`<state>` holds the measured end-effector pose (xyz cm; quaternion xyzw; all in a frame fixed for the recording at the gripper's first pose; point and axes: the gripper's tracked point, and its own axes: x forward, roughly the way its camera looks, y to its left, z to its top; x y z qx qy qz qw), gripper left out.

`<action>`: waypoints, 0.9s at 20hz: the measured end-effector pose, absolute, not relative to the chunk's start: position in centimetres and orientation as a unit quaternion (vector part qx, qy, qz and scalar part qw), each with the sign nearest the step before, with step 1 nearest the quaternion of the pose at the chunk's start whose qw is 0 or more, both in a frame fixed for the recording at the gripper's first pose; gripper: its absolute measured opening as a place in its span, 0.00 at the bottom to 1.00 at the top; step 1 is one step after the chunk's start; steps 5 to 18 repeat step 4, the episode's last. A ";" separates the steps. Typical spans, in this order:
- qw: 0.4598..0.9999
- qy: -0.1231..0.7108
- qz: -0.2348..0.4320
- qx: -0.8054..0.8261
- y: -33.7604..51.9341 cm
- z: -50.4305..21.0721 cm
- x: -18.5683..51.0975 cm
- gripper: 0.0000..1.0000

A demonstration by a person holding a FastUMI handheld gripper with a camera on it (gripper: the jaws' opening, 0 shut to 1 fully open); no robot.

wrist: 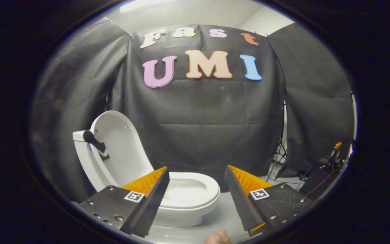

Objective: Open the toilet lid.

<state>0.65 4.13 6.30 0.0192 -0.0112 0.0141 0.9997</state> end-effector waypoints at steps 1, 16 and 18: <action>1.000 -0.012 0.019 0.016 4.4 6.1 0.6 0.97; 0.999 -0.021 0.028 0.001 5.1 6.4 0.3 0.98; 0.999 -0.021 0.028 0.001 5.1 6.4 0.3 0.98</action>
